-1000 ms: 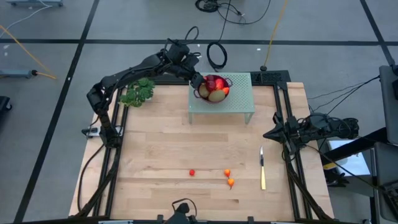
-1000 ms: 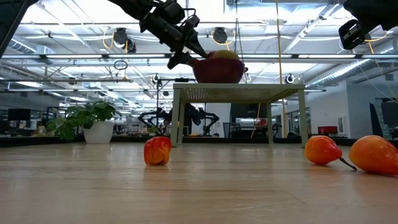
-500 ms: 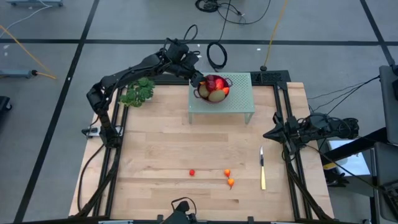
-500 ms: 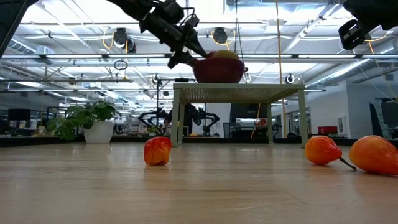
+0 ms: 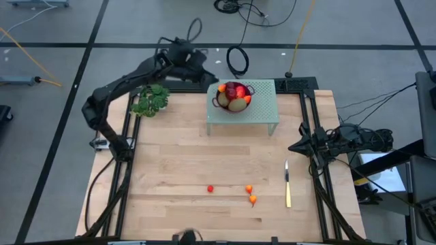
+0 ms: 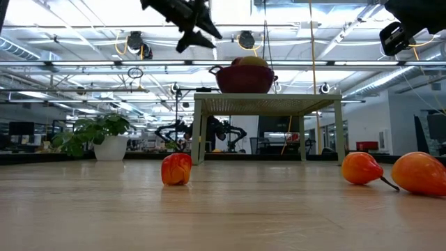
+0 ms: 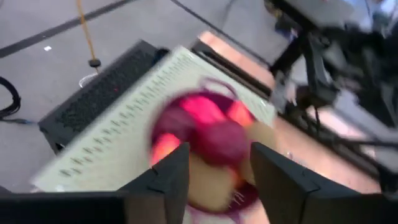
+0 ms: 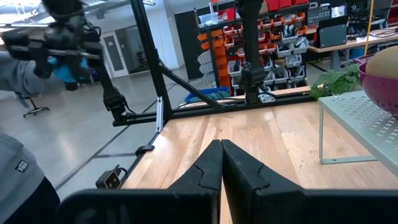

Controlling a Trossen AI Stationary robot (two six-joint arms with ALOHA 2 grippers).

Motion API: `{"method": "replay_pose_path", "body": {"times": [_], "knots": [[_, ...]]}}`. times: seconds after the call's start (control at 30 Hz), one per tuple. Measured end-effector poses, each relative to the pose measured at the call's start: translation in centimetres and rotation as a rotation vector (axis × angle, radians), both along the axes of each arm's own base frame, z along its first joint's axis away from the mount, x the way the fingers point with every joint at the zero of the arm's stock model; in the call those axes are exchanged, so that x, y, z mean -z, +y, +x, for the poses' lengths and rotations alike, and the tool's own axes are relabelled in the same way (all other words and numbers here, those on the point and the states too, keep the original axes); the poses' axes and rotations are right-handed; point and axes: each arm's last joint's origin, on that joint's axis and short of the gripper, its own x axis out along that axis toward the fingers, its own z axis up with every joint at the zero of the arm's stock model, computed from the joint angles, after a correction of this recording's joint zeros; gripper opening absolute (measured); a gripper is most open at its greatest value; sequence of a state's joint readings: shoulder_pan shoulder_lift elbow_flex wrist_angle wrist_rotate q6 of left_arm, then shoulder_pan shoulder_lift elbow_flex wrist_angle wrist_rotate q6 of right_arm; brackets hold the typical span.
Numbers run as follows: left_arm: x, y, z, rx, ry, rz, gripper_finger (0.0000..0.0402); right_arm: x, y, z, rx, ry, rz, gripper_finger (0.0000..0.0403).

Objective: Pick & Place Fruit
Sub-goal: Put the pear into the strainer bowl

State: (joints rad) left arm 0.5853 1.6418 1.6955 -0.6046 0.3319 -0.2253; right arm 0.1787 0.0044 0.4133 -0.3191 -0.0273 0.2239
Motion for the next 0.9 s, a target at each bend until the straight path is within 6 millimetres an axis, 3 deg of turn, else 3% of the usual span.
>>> {"method": "replay_pose_path", "body": {"times": [0.2,0.4,0.9], "knots": [[-1.2,-4.9,1.0,0.096,0.01,0.051,0.0089,0.0,0.0,0.0,0.0,0.012,0.061,0.0004],[-2.0,-8.5,1.6,0.158,-0.006,0.079,0.0007,0.0,0.0,0.0,-0.001,0.022,0.106,0.0004],[-2.0,-16.5,3.2,0.157,0.011,0.097,0.0007,-0.1,0.0,0.0,-0.002,0.013,0.101,0.0004]]}}
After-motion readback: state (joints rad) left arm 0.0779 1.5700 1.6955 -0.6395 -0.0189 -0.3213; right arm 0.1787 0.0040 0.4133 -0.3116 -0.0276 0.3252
